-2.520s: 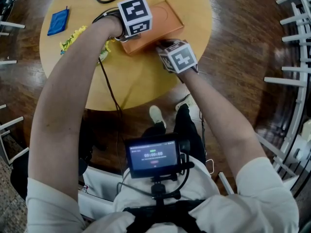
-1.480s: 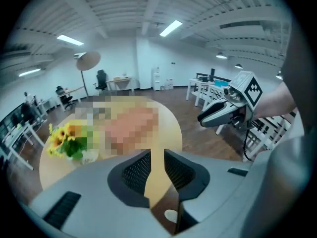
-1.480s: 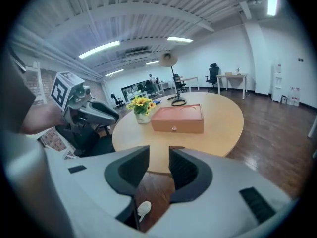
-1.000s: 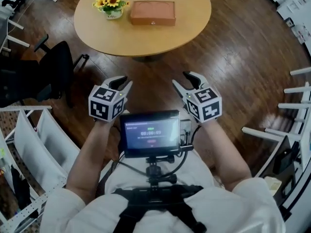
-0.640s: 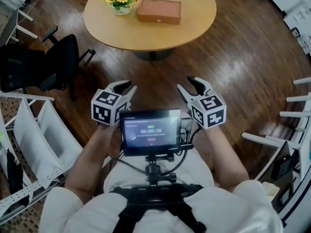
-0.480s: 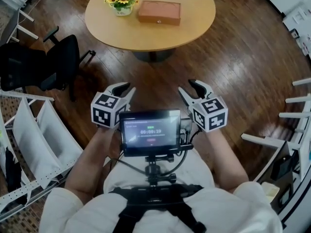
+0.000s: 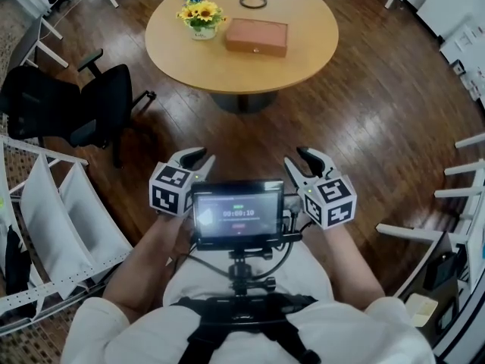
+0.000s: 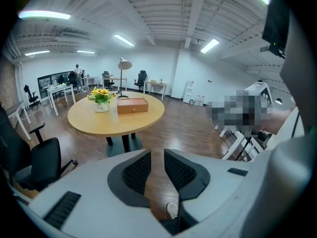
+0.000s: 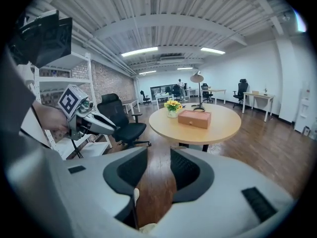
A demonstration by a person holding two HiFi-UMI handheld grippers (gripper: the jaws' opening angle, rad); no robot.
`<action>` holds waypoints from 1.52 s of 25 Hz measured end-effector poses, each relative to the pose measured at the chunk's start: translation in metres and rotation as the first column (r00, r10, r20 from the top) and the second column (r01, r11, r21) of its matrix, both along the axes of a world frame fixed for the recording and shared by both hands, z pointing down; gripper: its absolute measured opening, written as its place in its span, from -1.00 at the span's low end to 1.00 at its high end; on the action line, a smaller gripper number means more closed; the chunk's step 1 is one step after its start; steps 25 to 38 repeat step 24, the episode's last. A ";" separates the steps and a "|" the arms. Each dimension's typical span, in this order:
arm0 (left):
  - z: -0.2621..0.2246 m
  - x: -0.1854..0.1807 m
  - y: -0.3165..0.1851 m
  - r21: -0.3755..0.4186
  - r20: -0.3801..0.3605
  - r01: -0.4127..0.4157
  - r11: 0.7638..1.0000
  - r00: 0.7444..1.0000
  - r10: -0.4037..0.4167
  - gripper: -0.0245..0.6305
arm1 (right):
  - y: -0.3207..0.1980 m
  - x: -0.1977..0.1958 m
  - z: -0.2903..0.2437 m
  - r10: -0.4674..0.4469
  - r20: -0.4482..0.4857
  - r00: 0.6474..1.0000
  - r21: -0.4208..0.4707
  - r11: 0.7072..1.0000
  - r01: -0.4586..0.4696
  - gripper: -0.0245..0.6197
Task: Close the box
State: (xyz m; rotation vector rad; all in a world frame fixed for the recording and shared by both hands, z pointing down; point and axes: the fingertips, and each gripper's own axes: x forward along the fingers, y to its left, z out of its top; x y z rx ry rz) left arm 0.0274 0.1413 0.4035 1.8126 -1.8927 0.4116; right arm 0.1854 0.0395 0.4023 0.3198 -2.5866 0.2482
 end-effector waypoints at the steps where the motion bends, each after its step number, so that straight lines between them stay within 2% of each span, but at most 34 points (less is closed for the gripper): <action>1: 0.000 0.000 0.000 0.000 0.001 0.002 1.000 1.000 -0.002 -0.65 | 0.001 0.000 0.000 -0.003 -0.001 1.000 0.001 1.000 0.003 -0.45; 20: 0.001 0.010 0.014 0.006 -0.009 0.002 1.000 1.000 -0.002 -0.65 | 0.012 0.009 0.006 -0.023 -0.057 0.998 0.008 1.000 0.023 -0.49; 38: 0.000 0.004 0.008 0.005 -0.012 0.007 1.000 1.000 -0.007 -0.65 | 0.005 0.002 0.007 -0.025 -0.062 0.998 0.004 1.000 0.025 -0.49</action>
